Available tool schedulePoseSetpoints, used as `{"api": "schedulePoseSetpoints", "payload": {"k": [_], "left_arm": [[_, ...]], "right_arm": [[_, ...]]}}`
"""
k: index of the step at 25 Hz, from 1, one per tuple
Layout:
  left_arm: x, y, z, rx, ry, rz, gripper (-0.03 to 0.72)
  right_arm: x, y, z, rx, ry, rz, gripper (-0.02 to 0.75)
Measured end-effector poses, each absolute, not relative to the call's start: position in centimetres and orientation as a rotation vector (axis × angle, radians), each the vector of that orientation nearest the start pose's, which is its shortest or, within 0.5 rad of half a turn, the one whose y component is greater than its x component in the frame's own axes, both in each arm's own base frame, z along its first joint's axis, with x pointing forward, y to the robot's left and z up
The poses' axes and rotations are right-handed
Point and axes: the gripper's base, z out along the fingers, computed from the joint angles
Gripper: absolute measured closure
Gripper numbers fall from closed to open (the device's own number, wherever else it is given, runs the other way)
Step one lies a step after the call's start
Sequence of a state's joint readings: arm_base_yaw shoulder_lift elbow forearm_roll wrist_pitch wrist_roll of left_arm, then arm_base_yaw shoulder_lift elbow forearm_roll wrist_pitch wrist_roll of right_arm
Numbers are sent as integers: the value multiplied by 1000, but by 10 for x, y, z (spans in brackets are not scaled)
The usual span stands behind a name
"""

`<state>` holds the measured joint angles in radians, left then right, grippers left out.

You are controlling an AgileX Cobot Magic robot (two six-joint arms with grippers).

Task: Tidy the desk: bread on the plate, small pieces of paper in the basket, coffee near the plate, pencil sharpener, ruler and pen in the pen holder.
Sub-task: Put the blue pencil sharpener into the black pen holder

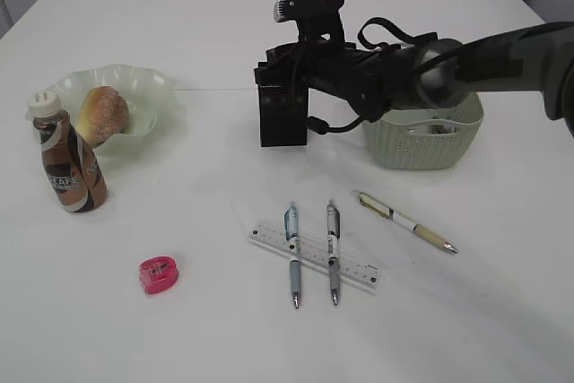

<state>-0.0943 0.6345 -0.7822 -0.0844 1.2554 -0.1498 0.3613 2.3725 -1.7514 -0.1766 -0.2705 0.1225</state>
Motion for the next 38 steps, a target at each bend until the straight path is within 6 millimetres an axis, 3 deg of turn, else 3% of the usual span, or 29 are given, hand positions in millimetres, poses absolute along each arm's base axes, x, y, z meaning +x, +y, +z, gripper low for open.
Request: {"api": "schedulePoseSetpoints", "payload": {"k": [8, 14, 20, 25, 28, 31, 34, 38], "left_arm": [[81, -15, 324, -77, 2598, -202, 344], [81, -15, 324, -77, 2598, -200, 344], [81, -15, 324, -82, 2598, -204, 344], [81, -15, 324, -82, 2598, -206, 344], [80, -17, 324, -86, 2598, -229, 344], [80, -18, 324, -87, 2599, -259, 344], [80, -19, 324, -89, 2599, -264, 345], [80, -19, 324, -89, 2599, -268, 344]], "right_arm": [[512, 196, 169, -409, 1868, 232, 476], [503, 189, 229, -322, 1939, 239, 476], [466, 178, 281, -204, 2191, 257, 476], [421, 190, 322, -286, 2338, 265, 475], [395, 208, 331, -367, 2467, 332, 468], [376, 226, 333, -445, 2563, 400, 400], [367, 236, 335, -486, 2589, 428, 338], [362, 234, 332, -508, 2647, 411, 321]]}}
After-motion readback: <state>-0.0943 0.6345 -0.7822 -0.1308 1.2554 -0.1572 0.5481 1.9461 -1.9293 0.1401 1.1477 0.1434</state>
